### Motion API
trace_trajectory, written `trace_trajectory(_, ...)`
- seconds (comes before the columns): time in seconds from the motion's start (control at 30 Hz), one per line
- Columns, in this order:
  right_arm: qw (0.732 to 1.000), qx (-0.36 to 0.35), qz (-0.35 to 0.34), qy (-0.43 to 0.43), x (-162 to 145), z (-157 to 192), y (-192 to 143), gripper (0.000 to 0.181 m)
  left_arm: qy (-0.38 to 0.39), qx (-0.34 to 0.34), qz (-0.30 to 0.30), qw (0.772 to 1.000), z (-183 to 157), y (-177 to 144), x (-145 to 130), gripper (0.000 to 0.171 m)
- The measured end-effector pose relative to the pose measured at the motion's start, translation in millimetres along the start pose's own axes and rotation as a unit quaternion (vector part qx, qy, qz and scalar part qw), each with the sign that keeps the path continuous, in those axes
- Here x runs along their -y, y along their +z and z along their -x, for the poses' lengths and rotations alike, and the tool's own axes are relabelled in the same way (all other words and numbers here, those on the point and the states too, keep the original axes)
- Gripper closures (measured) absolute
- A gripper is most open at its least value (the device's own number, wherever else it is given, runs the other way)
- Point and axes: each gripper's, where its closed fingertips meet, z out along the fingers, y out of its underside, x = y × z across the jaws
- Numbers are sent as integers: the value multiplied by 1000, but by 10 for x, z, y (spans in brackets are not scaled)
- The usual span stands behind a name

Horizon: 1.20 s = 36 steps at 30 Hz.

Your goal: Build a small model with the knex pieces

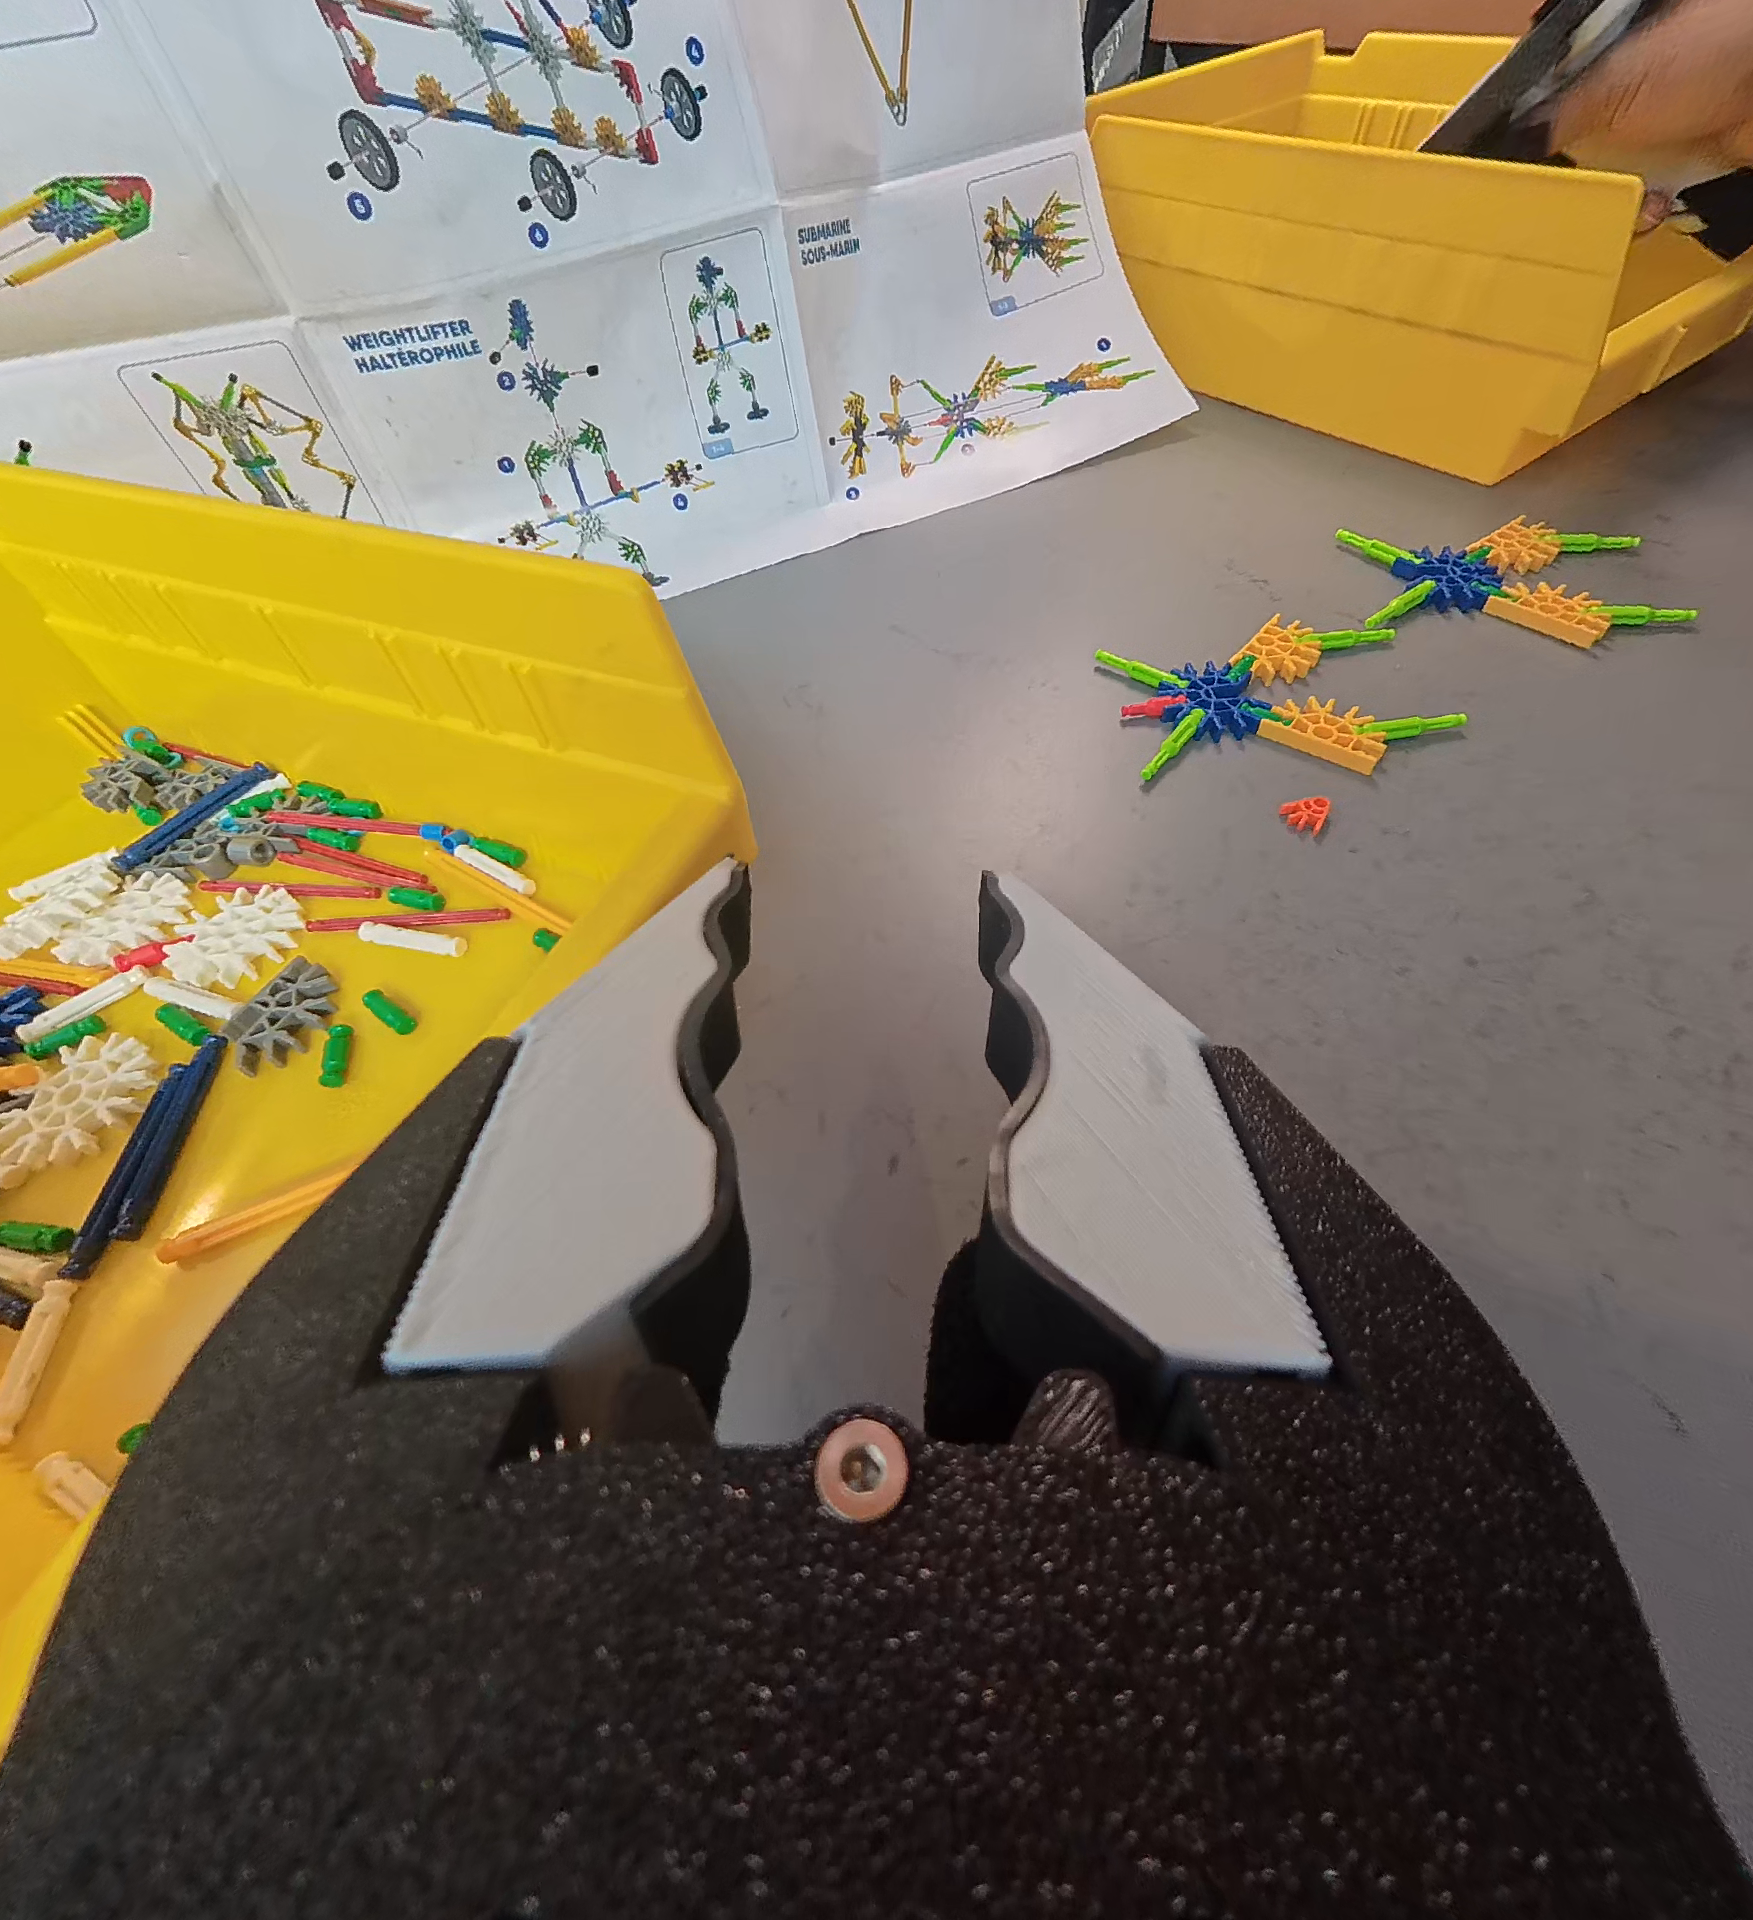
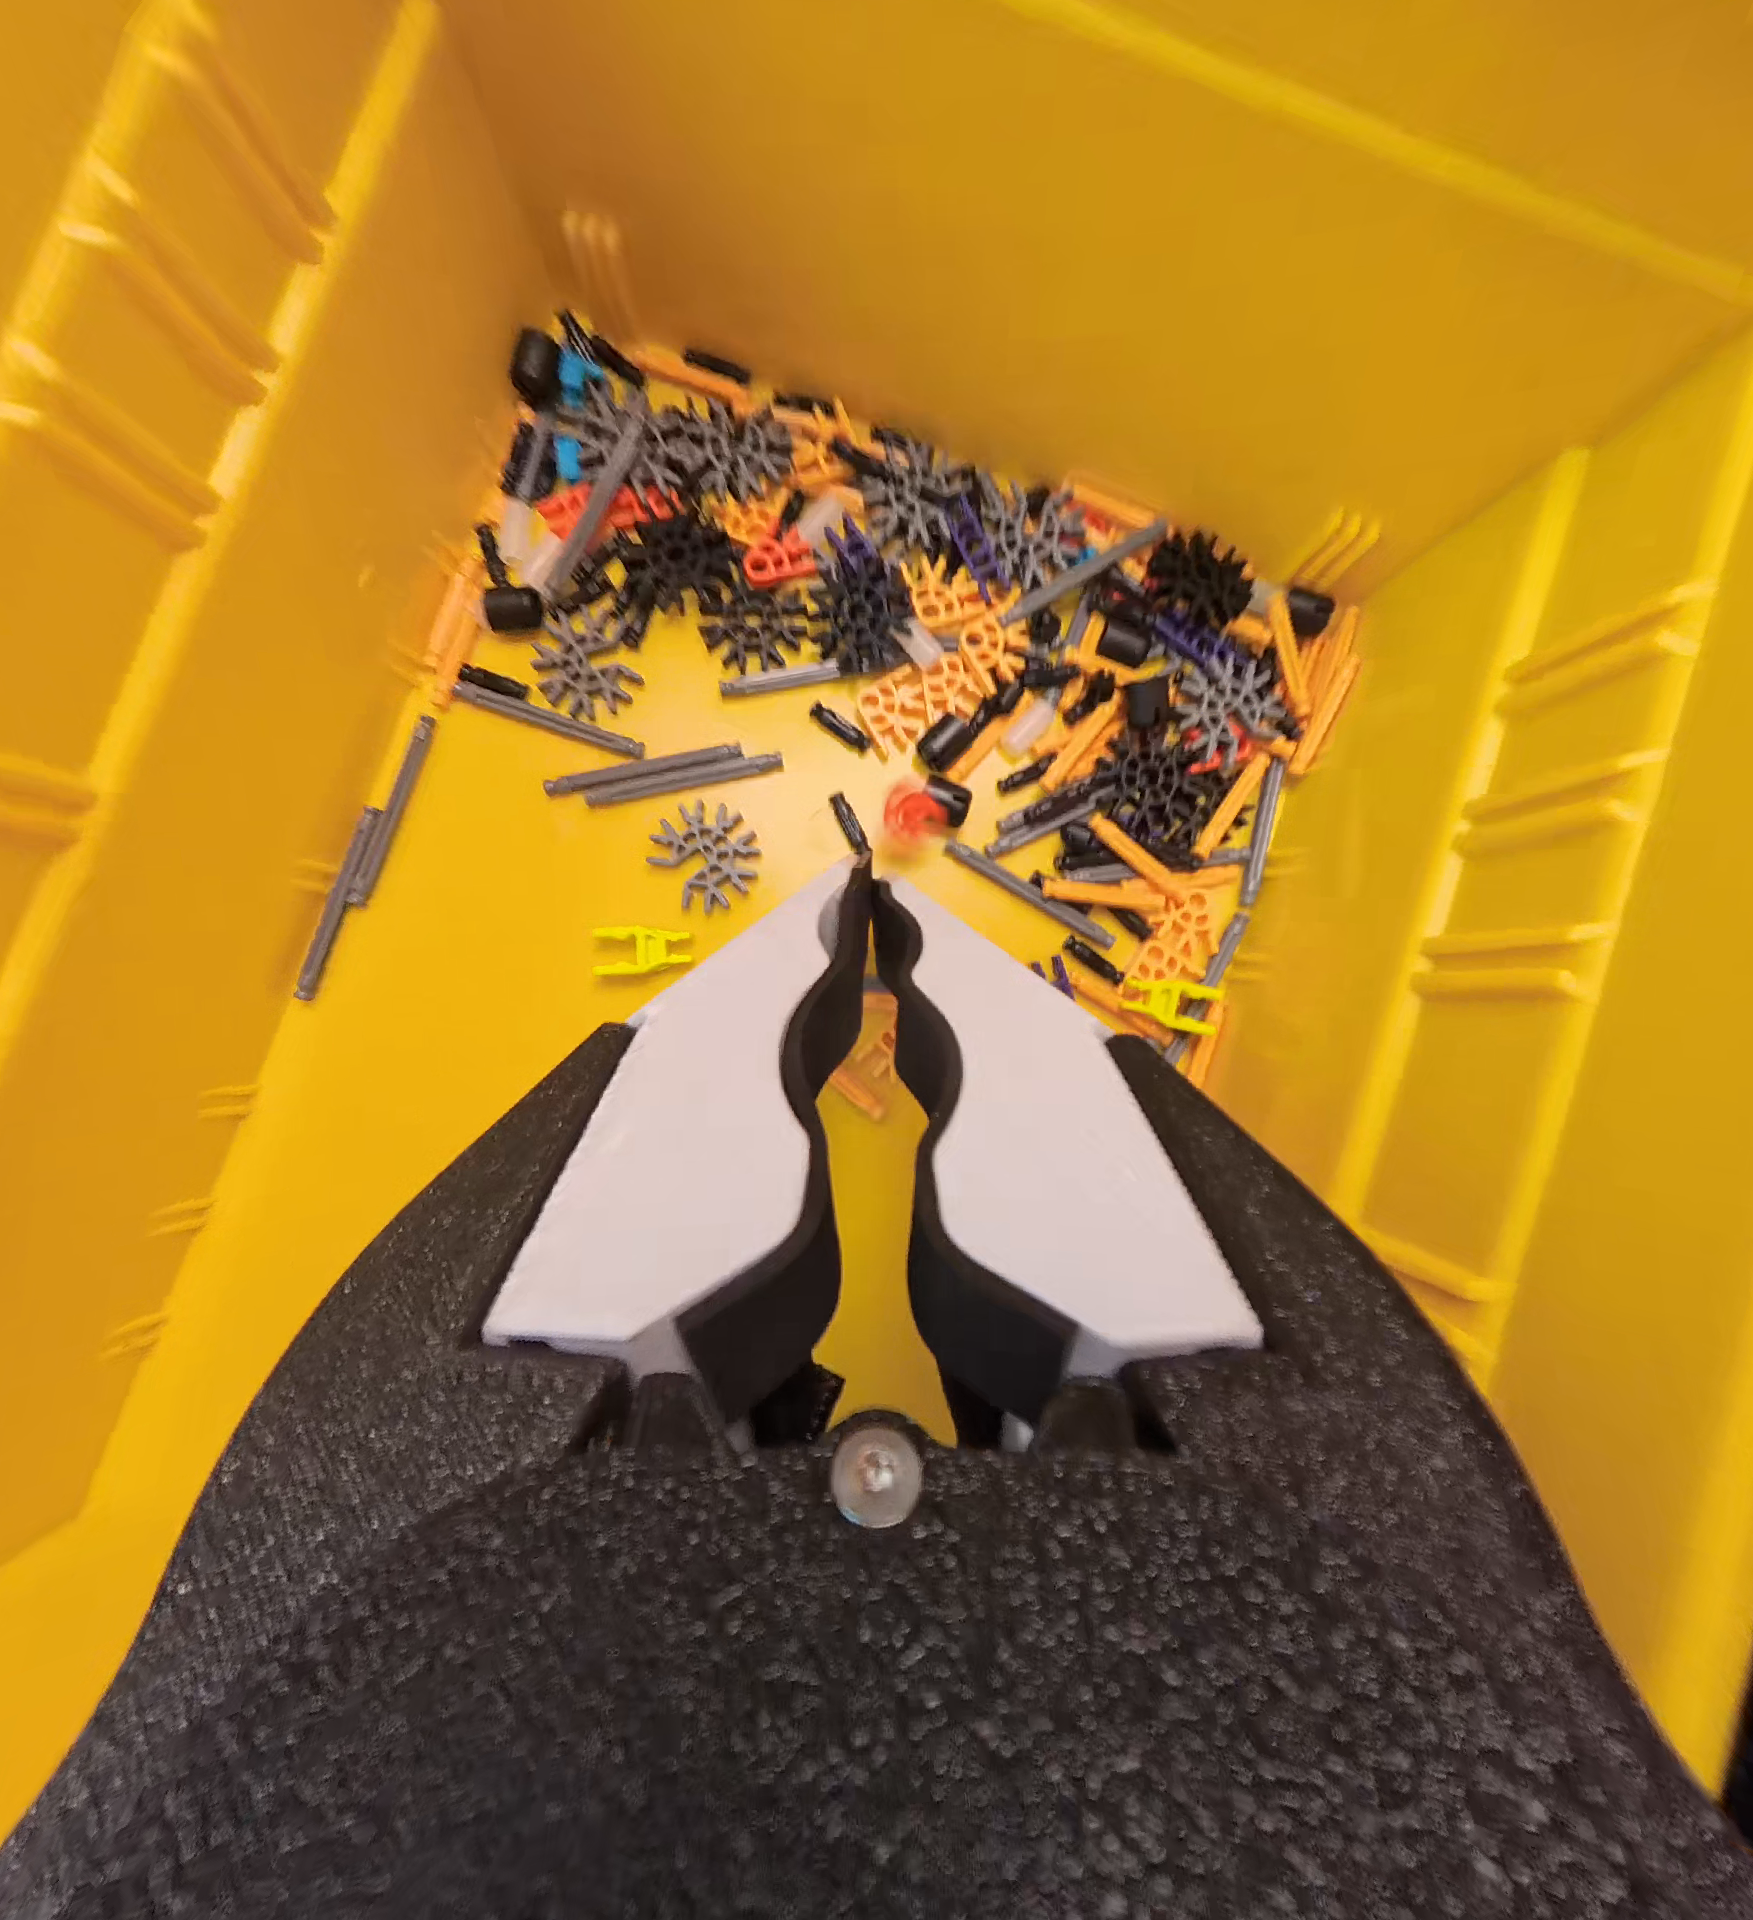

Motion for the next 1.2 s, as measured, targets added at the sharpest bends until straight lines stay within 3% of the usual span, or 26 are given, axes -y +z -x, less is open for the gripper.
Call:
trace_trajectory(0.07,997,0,-77,-10,243,99,-245,181,0,1,-1,1000,3,-5,3,128)
trace_trajectory(0.17,983,52,-163,-64,486,650,-758,181,-3,0,0,1000,7,-1,-2,128)
trace_trajectory(0.27,967,90,-186,-147,435,1383,-1179,181,-1,-2,2,1000,-12,11,-12,128)
trace_trajectory(0.37,962,63,-176,-200,334,1663,-1305,181,1,-7,4,1000,-42,17,-17,128)
trace_trajectory(0.57,976,14,-191,-105,600,1001,-1076,181,7,-6,5,1000,-48,14,-19,128)
trace_trajectory(0.77,988,13,-145,-44,708,414,-307,175,-1,0,15,1000,2,48,-80,128)
trace_trajectory(0.97,996,33,-76,-17,627,199,325,167,-2,4,28,1000,37,88,-149,128)
trace_trajectory(1.2,999,27,-19,-15,521,158,543,171,-6,4,33,999,64,107,-181,128)
